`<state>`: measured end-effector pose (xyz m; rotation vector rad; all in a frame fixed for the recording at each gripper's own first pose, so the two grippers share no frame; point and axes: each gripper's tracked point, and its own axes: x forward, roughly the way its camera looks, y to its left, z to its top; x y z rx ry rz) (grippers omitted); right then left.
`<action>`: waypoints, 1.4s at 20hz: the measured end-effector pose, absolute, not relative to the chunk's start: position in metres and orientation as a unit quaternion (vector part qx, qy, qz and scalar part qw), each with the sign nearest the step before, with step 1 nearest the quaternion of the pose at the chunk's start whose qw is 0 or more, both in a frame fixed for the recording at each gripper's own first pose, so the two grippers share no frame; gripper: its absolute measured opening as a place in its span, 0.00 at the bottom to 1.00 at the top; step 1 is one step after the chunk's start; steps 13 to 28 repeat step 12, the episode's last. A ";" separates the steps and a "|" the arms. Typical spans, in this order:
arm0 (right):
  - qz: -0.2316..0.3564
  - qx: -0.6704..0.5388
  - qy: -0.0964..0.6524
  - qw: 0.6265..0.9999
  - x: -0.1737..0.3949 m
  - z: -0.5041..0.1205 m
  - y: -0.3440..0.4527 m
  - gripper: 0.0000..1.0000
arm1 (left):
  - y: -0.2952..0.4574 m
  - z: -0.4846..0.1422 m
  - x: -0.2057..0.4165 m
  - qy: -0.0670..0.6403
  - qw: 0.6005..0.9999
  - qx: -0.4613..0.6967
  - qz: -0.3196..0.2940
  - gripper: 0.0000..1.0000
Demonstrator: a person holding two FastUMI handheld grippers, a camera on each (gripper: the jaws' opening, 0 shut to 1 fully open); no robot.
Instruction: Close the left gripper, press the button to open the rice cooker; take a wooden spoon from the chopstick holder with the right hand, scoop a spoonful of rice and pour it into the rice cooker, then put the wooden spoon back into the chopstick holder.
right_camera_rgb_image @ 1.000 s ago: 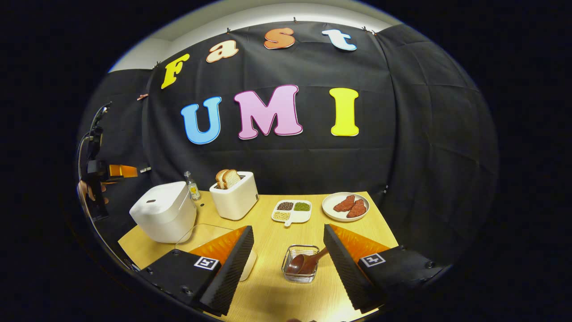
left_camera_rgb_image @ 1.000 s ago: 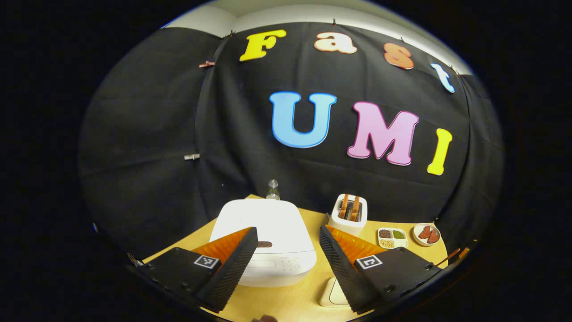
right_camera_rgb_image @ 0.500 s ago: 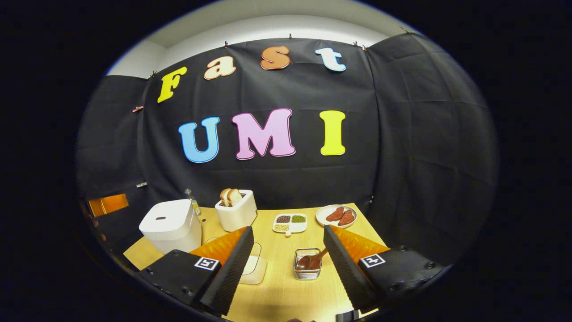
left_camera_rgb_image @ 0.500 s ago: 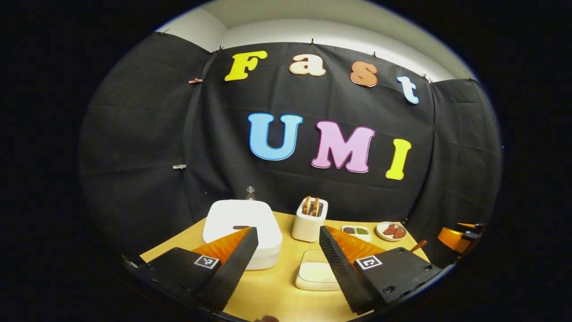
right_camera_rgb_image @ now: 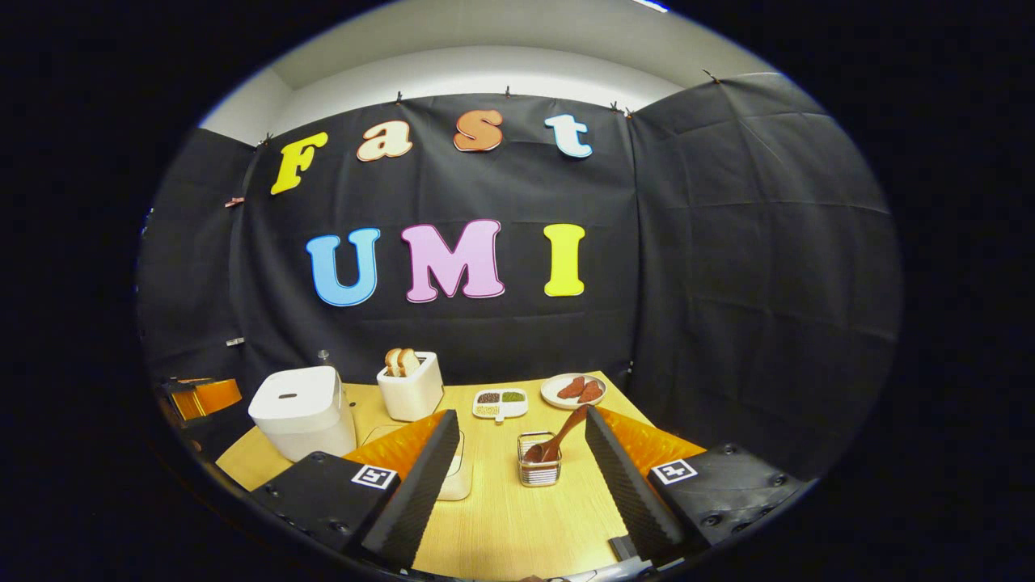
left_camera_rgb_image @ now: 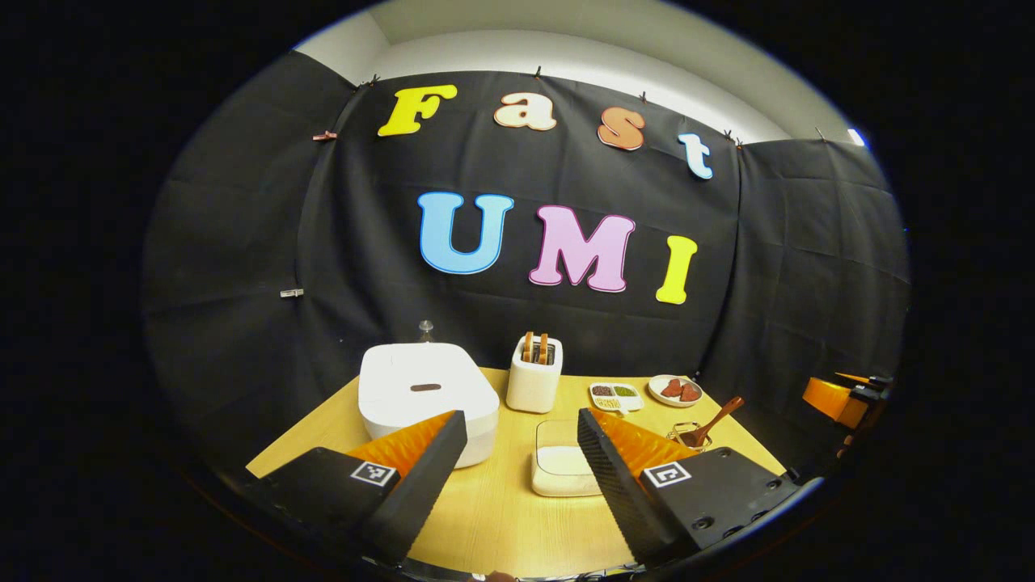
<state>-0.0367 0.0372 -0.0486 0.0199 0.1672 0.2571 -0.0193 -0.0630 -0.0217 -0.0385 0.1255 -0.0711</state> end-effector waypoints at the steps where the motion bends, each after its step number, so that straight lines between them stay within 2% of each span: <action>1: 0.124 0.011 0.082 0.989 -0.041 -0.048 0.035 0.98 | -0.062 -0.021 -0.022 0.062 0.997 -0.020 -0.038 0.95; 8: 0.102 0.019 0.068 0.992 -0.048 -0.040 0.035 1.00 | -0.051 -0.028 -0.035 0.059 0.997 0.001 -0.040 0.95; 9: 0.103 0.018 0.068 0.992 -0.050 -0.040 0.037 0.98 | -0.052 -0.033 -0.037 0.061 0.997 0.006 -0.042 0.95; 12: 0.111 0.020 0.076 0.991 -0.056 -0.045 0.050 1.00 | -0.061 -0.044 -0.043 0.071 0.995 0.027 -0.060 0.95; 28: 0.111 0.020 0.076 0.991 -0.056 -0.045 0.050 1.00 | -0.061 -0.044 -0.043 0.071 0.995 0.027 -0.060 0.95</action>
